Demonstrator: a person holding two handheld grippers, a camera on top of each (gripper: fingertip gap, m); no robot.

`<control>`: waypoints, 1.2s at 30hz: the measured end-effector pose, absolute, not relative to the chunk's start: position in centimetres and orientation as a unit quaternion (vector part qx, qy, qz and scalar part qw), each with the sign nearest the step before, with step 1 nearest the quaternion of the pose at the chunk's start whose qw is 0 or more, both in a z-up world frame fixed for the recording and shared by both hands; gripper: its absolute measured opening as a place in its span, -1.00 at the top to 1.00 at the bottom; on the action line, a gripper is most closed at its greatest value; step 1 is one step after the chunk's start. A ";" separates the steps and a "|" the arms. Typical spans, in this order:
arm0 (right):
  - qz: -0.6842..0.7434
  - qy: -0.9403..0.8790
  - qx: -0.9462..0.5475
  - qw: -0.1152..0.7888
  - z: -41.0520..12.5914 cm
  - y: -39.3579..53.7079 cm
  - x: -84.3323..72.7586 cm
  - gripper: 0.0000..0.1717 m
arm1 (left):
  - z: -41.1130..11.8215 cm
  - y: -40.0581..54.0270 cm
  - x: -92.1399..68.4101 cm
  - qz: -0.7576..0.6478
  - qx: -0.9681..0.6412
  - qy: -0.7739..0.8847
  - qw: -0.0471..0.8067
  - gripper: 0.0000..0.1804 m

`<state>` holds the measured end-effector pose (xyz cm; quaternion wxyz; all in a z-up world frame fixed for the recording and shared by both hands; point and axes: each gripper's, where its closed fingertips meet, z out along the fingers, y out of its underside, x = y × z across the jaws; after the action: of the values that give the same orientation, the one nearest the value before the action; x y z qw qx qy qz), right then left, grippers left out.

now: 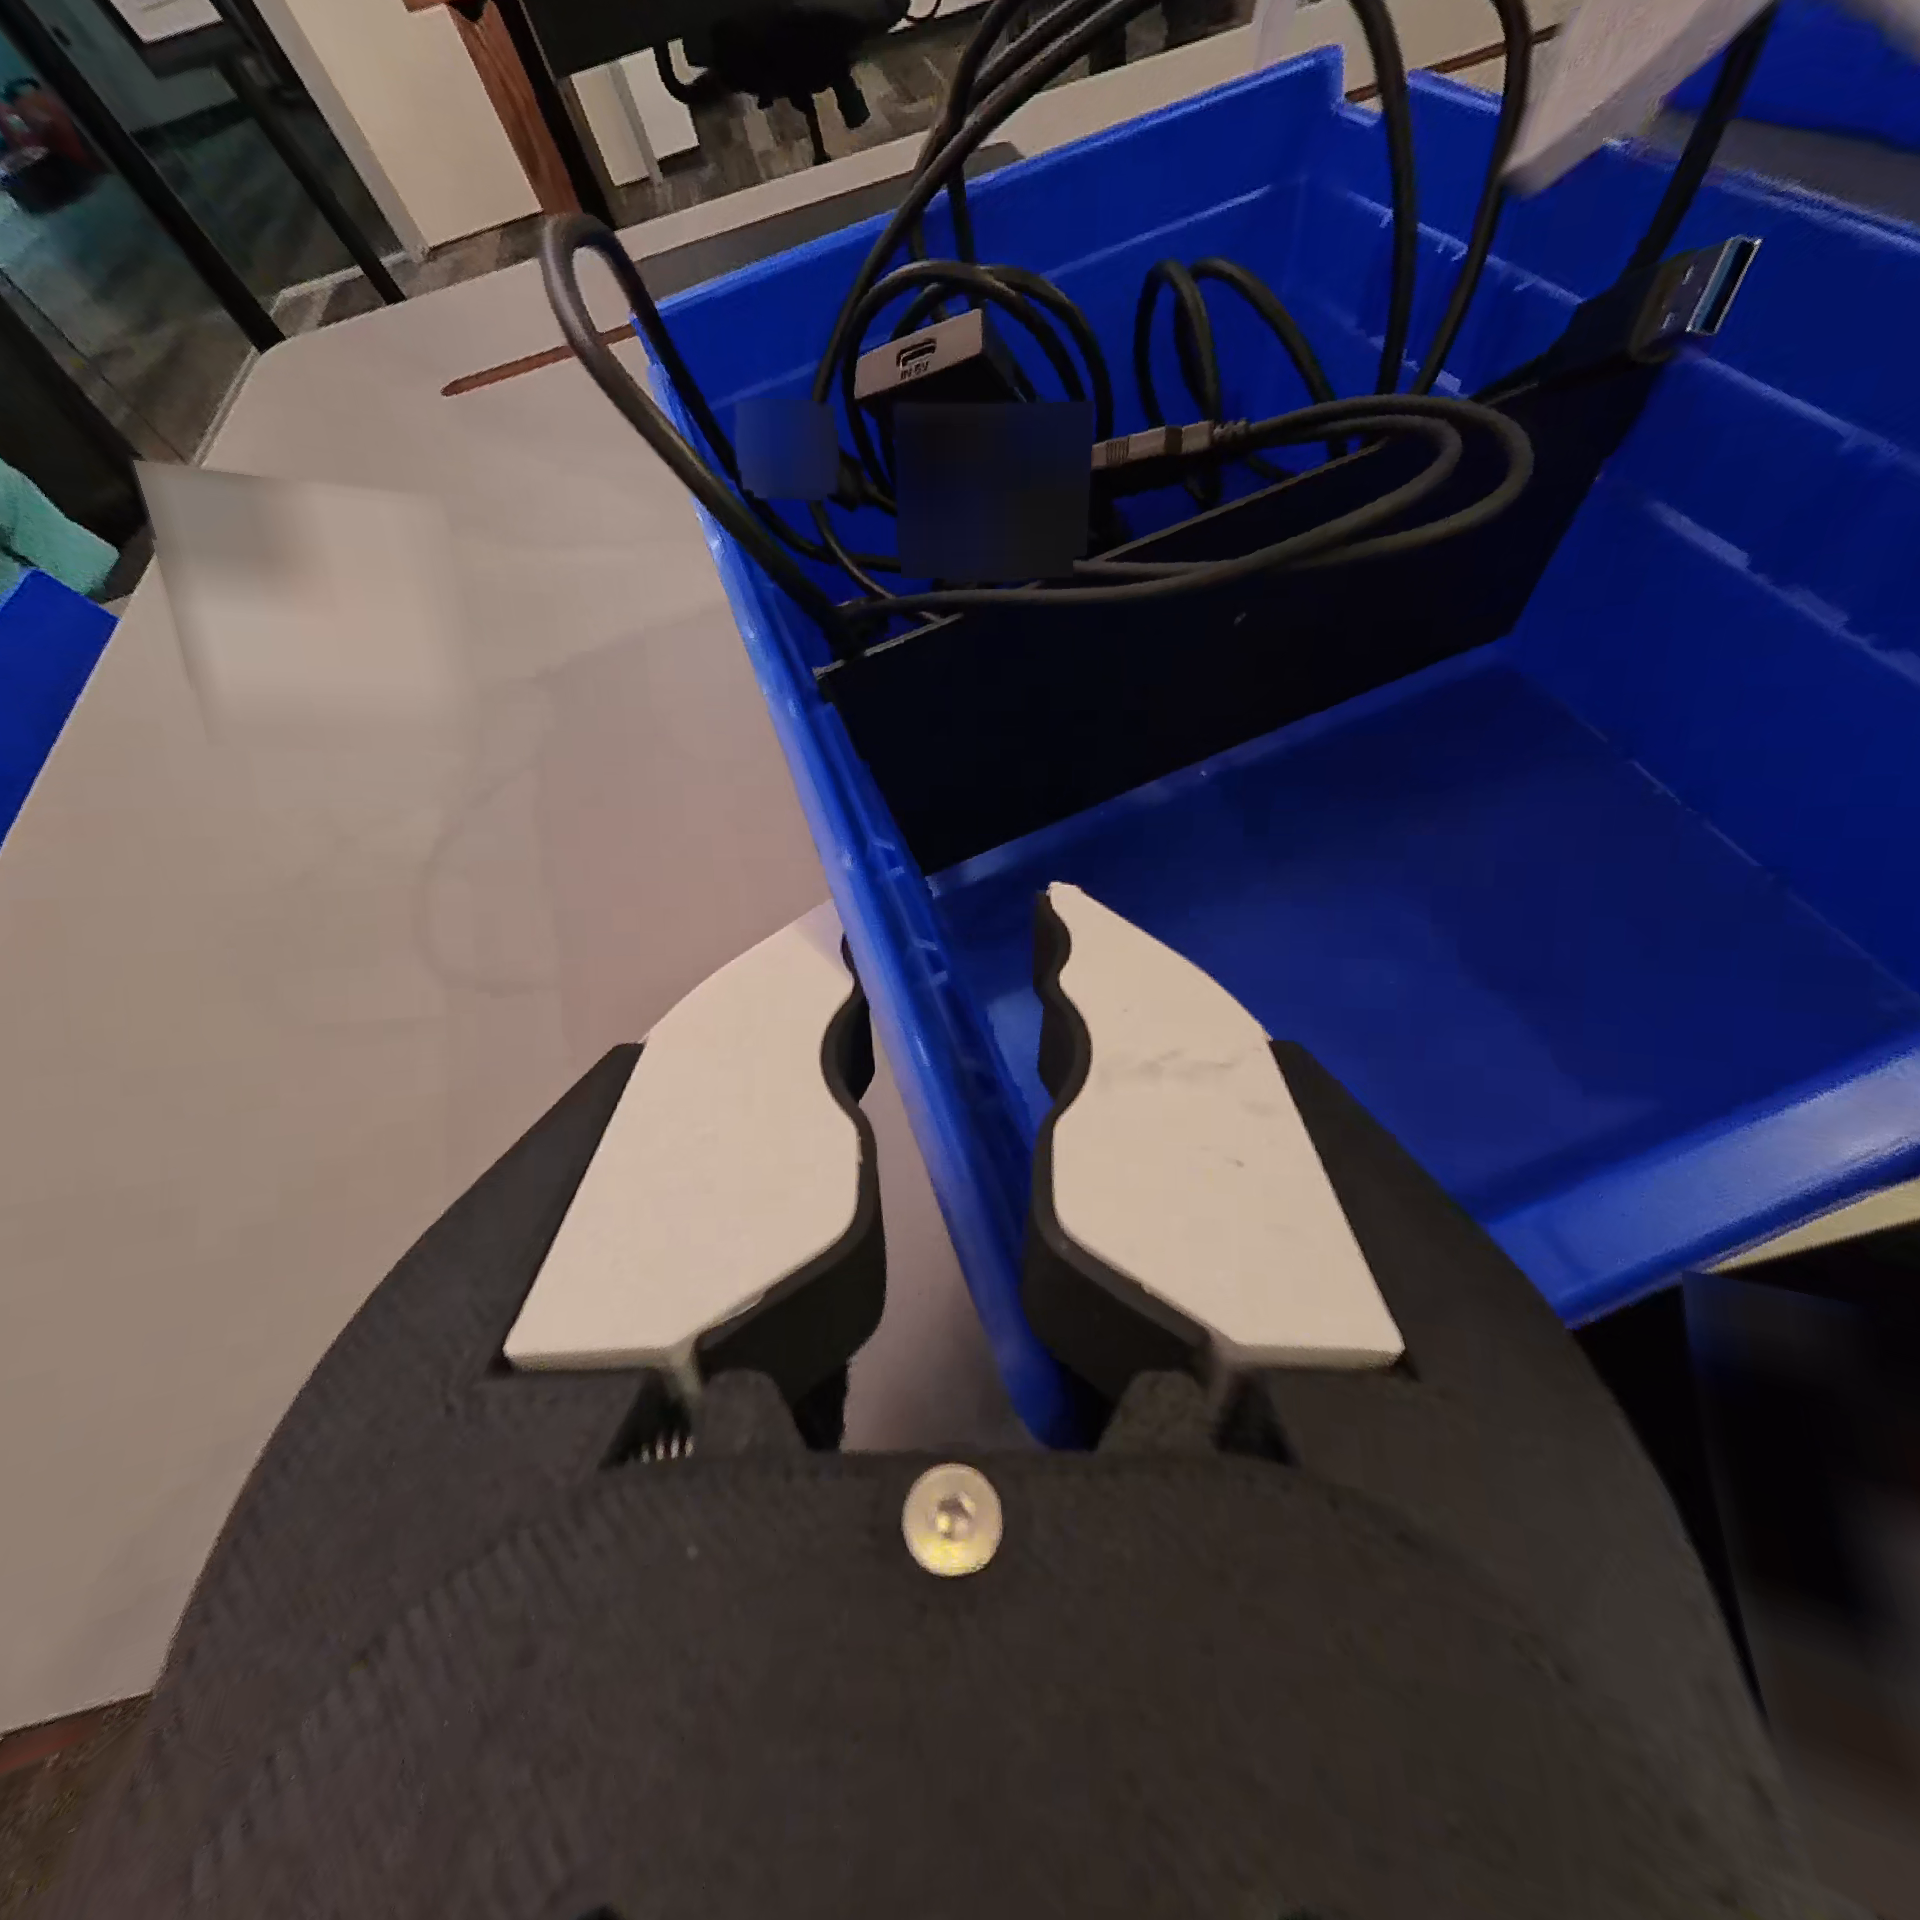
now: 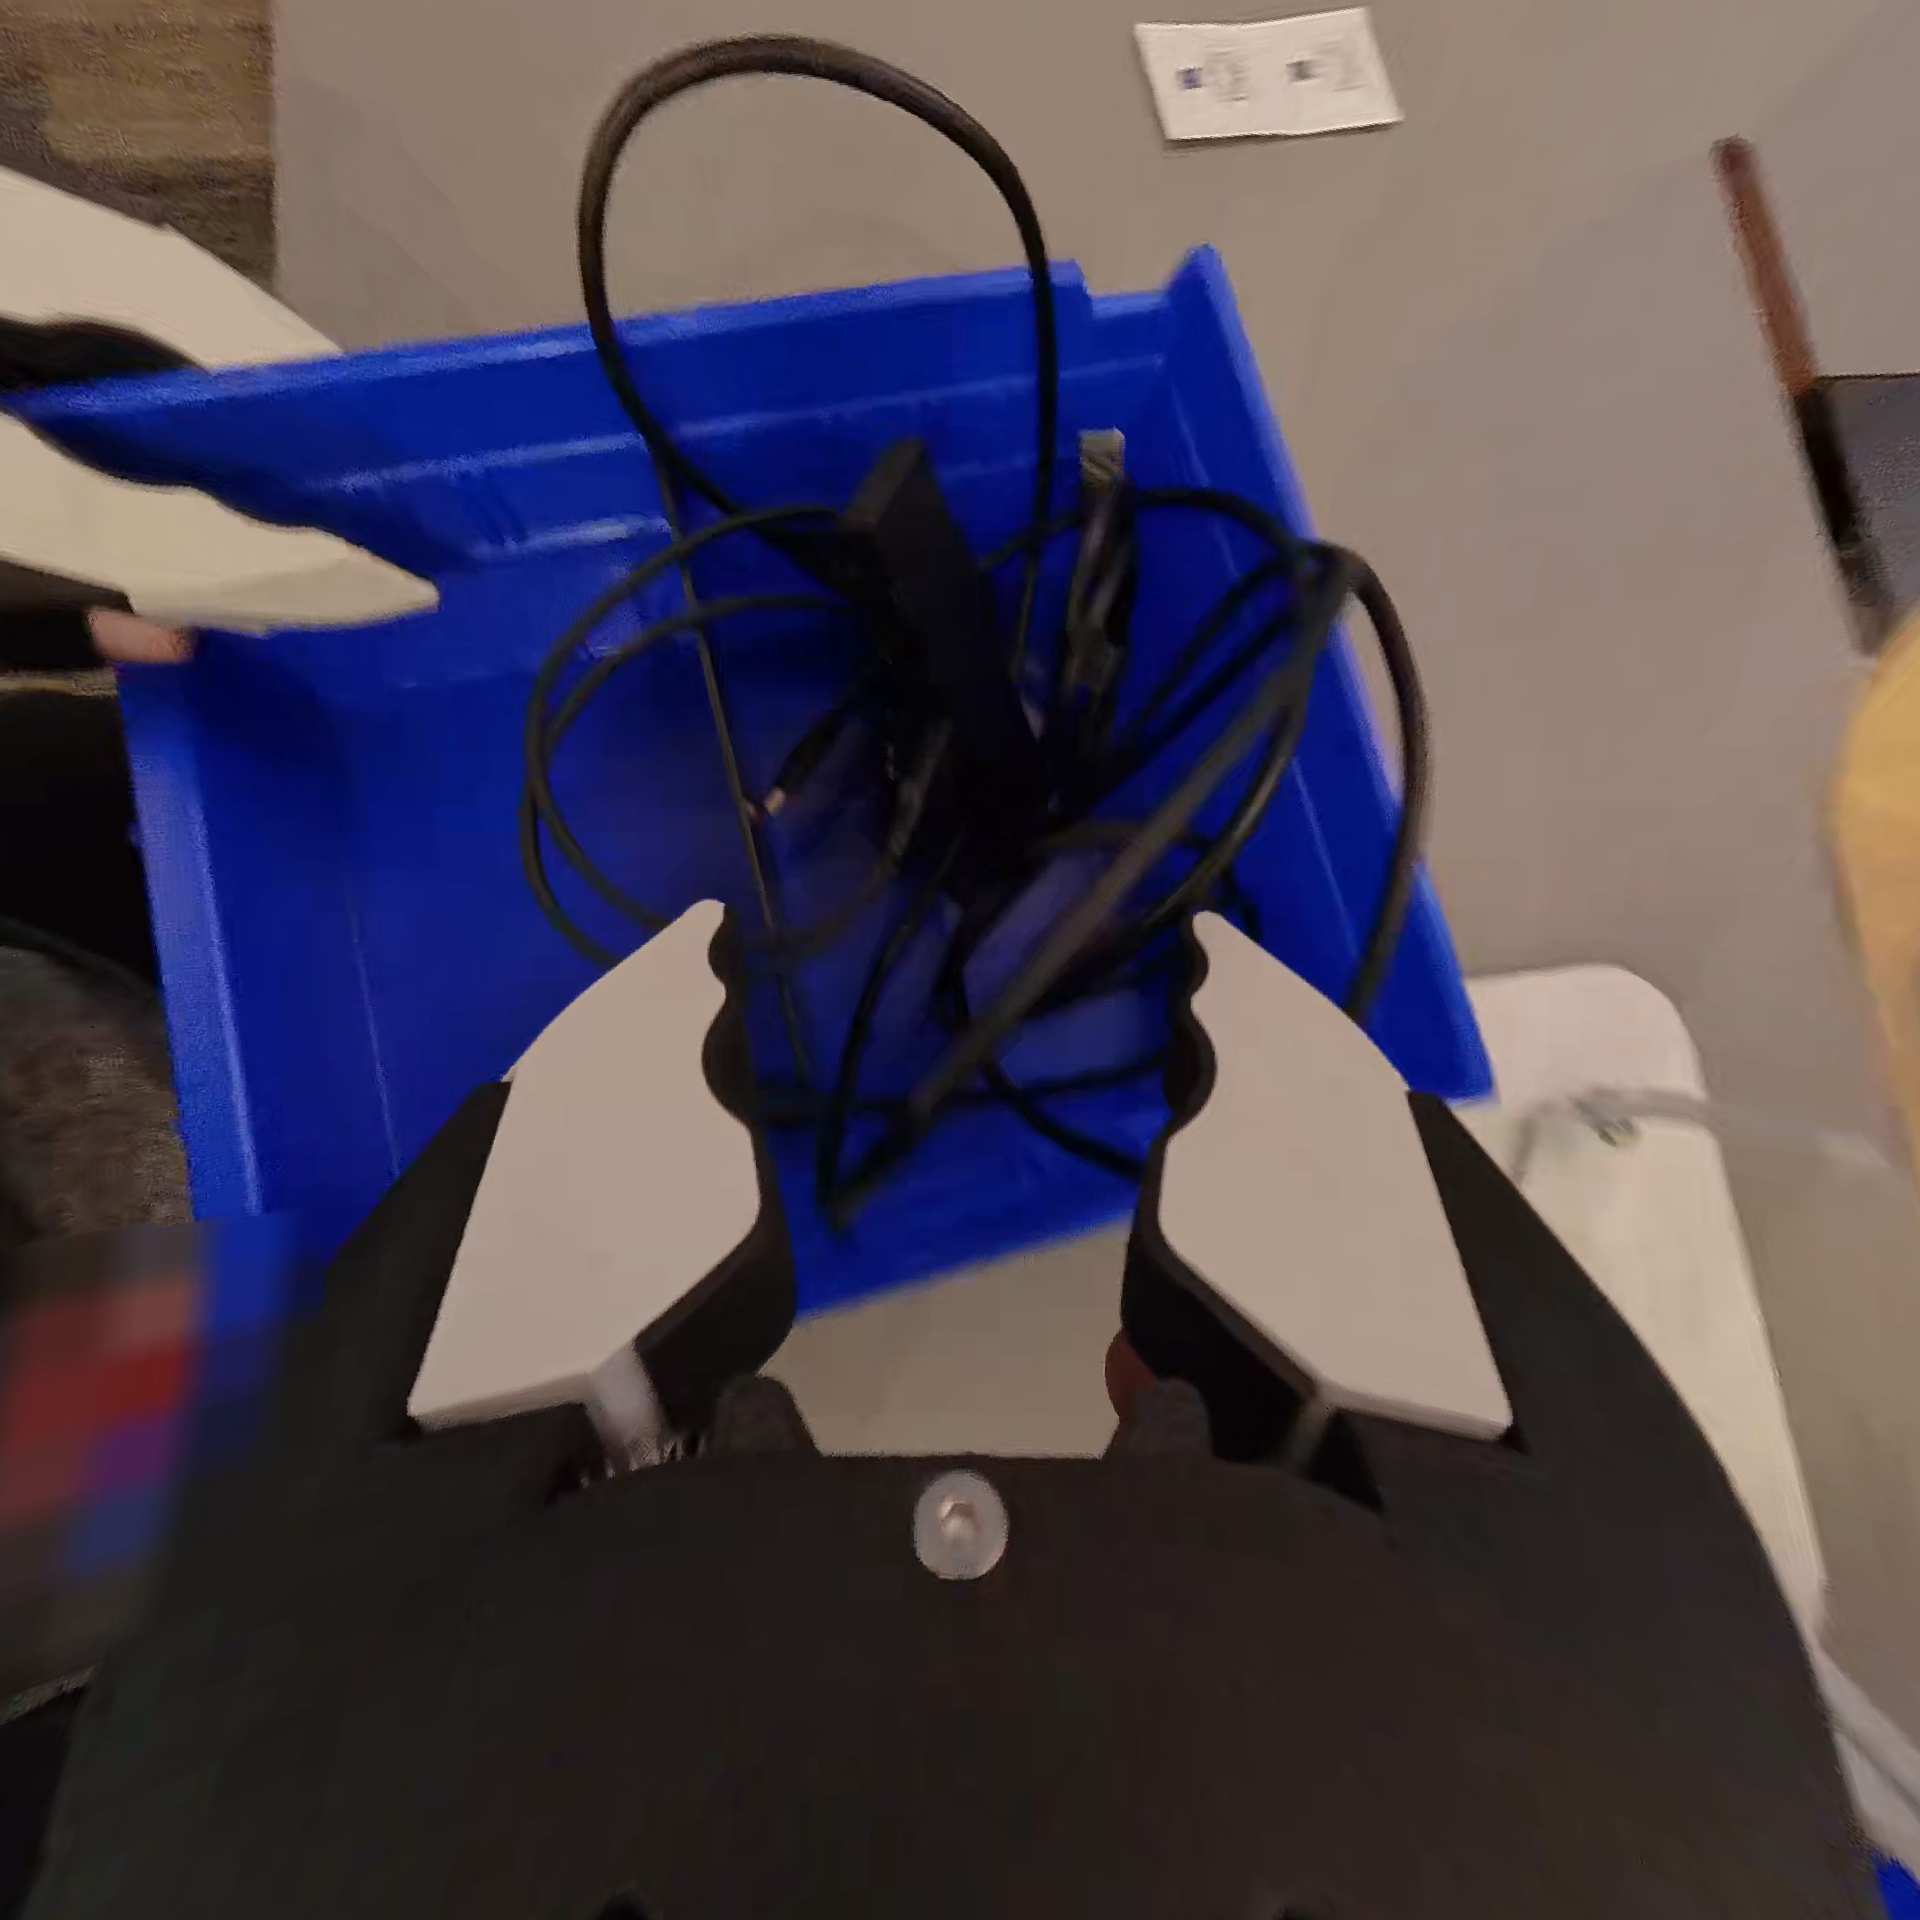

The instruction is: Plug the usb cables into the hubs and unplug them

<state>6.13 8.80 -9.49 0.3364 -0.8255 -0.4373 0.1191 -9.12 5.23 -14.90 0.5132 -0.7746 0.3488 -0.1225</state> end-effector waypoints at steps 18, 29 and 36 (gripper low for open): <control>-0.016 -0.529 -0.815 0.237 -15.8 15.2 0.5 0.81 | -14.5 5.8 -8.7 -0.119 -0.751 0.343 0.551 0.77; 0.125 -0.446 -0.758 0.459 0.6 14.2 2.0 0.82 | -14.4 8.2 -11.2 -0.100 -0.753 0.332 0.559 0.80; 0.120 -0.395 -0.709 0.571 11.2 10.6 7.8 0.83 | -14.3 10.2 -13.5 -0.082 -0.754 0.326 0.564 0.83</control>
<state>7.81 10.57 11.20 0.5711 -0.7093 -0.3952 0.1204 -13.48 10.18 -14.34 0.5643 -0.7540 0.3260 -0.0821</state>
